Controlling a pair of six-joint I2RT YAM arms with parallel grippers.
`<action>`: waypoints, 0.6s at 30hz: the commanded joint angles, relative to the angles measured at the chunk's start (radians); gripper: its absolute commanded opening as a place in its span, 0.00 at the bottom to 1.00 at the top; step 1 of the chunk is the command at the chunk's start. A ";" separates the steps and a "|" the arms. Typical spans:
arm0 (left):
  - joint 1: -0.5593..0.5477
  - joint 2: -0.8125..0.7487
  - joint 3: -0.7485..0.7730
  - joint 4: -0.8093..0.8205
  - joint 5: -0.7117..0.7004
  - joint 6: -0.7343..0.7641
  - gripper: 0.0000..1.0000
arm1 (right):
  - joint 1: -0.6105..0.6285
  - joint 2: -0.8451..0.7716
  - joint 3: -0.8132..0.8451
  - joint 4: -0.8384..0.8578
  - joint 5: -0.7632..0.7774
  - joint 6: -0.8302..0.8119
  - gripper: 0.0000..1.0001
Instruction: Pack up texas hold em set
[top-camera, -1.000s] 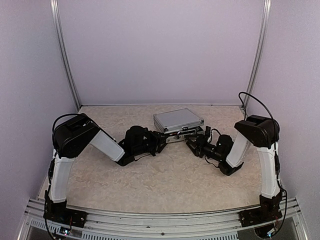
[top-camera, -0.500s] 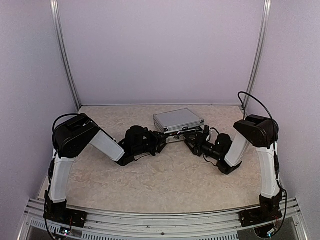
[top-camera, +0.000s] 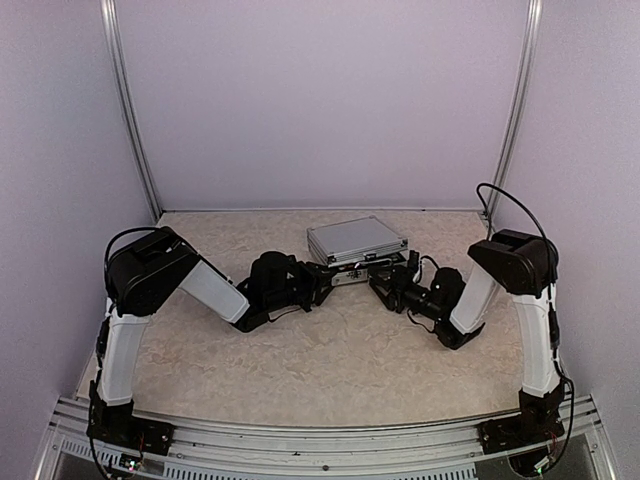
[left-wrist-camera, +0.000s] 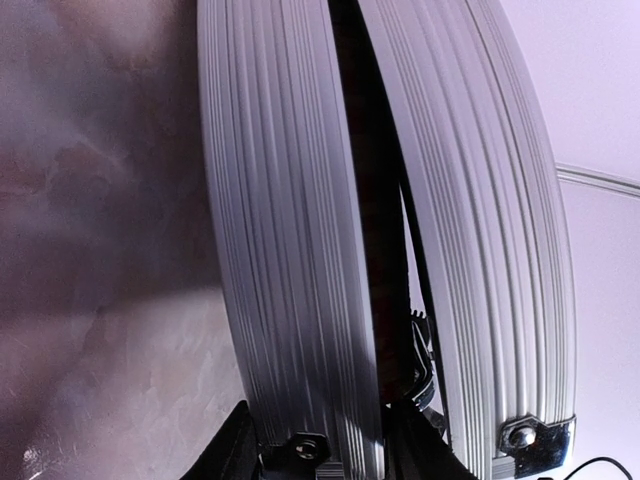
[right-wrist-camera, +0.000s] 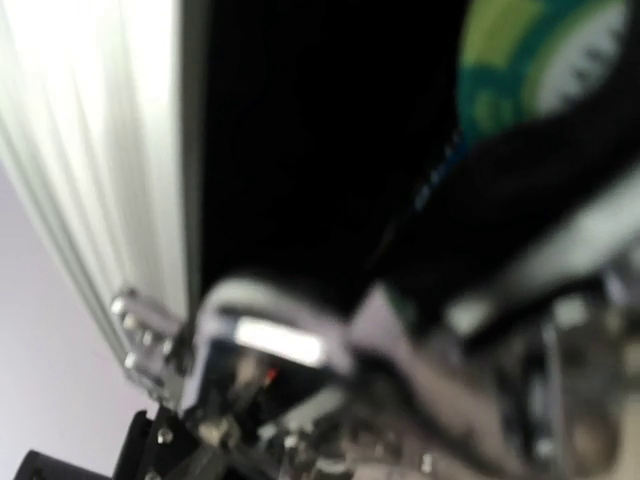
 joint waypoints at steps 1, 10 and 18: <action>0.001 -0.124 0.065 0.308 -0.009 -0.002 0.38 | 0.010 -0.071 -0.042 0.284 -0.002 -0.022 0.59; -0.001 -0.116 0.050 0.324 -0.011 -0.009 0.38 | 0.010 -0.096 -0.051 0.281 -0.015 -0.035 0.58; 0.003 -0.130 0.039 0.324 -0.009 0.004 0.38 | 0.011 -0.030 -0.058 0.261 0.004 0.013 0.56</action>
